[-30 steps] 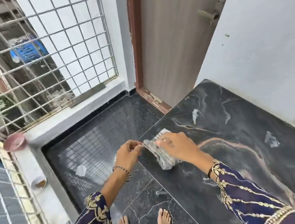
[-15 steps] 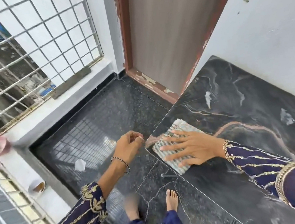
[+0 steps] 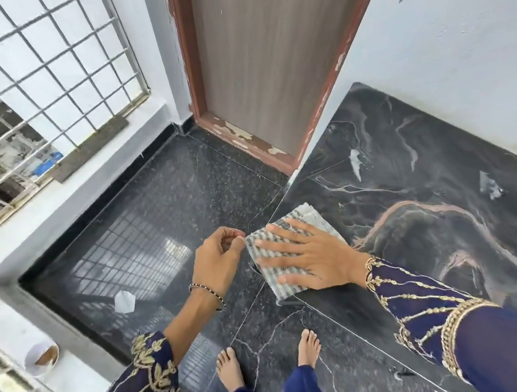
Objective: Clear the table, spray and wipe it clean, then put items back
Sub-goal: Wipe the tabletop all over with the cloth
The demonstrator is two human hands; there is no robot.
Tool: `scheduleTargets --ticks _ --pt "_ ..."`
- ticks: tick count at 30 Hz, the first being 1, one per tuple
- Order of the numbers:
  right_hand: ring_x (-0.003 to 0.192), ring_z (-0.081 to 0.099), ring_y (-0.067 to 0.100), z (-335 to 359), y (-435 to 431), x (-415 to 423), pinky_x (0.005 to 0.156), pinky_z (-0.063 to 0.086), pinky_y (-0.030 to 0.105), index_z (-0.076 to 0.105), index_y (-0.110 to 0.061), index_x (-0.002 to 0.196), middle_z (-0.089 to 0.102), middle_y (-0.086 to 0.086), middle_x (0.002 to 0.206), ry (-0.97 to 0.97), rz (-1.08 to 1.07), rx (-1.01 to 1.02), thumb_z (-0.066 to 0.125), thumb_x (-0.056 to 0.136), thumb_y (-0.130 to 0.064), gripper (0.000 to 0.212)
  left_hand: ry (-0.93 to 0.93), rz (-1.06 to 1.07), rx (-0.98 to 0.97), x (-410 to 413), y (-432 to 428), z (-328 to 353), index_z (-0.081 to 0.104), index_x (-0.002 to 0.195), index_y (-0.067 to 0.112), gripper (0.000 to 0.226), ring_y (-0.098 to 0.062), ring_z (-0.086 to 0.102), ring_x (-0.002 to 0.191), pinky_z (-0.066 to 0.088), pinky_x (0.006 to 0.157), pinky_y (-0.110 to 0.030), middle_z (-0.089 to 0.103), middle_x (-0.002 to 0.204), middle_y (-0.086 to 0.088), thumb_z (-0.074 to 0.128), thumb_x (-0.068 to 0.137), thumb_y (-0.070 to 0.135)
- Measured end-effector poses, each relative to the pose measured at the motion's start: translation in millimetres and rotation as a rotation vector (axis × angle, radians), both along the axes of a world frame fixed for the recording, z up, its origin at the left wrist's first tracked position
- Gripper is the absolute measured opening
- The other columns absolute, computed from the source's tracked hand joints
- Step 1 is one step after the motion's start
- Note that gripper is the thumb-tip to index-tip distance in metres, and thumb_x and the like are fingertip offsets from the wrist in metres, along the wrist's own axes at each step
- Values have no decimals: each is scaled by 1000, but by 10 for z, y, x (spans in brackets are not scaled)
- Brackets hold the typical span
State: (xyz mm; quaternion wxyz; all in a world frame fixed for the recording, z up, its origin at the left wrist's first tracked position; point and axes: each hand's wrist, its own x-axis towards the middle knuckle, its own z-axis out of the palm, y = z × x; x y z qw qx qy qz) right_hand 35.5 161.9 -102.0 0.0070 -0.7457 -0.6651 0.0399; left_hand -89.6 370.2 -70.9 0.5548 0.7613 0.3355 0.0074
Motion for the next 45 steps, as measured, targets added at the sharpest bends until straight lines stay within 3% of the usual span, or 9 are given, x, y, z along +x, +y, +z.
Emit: scheduleTargets --ticks 2,9,17,23,29,33,36,40,45 --pt "157 4 20 -34 -2 53 126 12 52 24 -38 158 14 -10 168 -22 -105 -15 32 107 -52 54 -22 -38 54 76 -55 18 67 86 27 9 3 55 53 40 51 -12 65 68 13 60 90 23" --pt "157 -6 20 -20 56 283 124 14 54 8 -34 161 1 -8 170 -32 -545 -63 21 107 -54 59 -30 -223 115 297 -244 91 66 86 29 10 9 58 62 40 54 -10 68 70 14 59 91 24" --pt "157 2 16 -21 -114 598 126 9 51 14 -31 161 12 -10 169 -53 -170 -66 26 106 -57 62 -48 -433 291 631 -404 64 64 91 28 10 -1 52 56 36 53 -19 56 62 13 55 92 25" --pt "157 1 14 -43 -248 1024 124 14 57 20 -38 159 12 -13 168 24 -283 -20 31 108 -51 54 -62 -519 458 1087 -563 111 57 102 39 13 -2 56 80 42 65 -19 58 86 21 51 95 31" --pt "156 -4 12 -14 -441 1650 124 9 53 13 -40 160 4 -14 169 -2 -475 -83 19 107 -55 55 -74 -664 599 1722 -752 183 56 105 30 18 -9 59 102 49 82 -26 60 106 15 45 95 38" --pt "156 -6 11 14 -489 2069 125 3 49 9 -39 160 2 -14 169 -8 -543 -90 11 106 -58 58 -35 -871 796 2184 -901 230 43 134 24 46 -14 48 126 34 102 -27 51 134 10 46 95 49" --pt "156 -9 10 3 -523 2373 125 1 47 5 -40 160 -1 -14 169 -5 -584 -88 13 107 -56 56 66 -1009 916 2504 -1028 187 22 151 11 78 -19 20 147 18 118 -37 29 157 -4 54 91 50" --pt "155 -12 7 -10 -551 2704 125 1 45 2 -40 160 -3 -14 169 3 -611 -75 14 107 -51 55 209 -1139 1063 2883 -1180 208 5 151 -2 104 -34 6 149 11 120 -49 14 160 -18 64 85 51" --pt "155 -11 5 -29 -539 3102 126 2 43 2 -42 160 -3 -16 168 -17 -649 -64 11 106 -54 56 380 -1142 1082 3287 -1269 241 3 150 -9 121 -43 13 145 18 116 -53 11 158 -27 78 74 48"
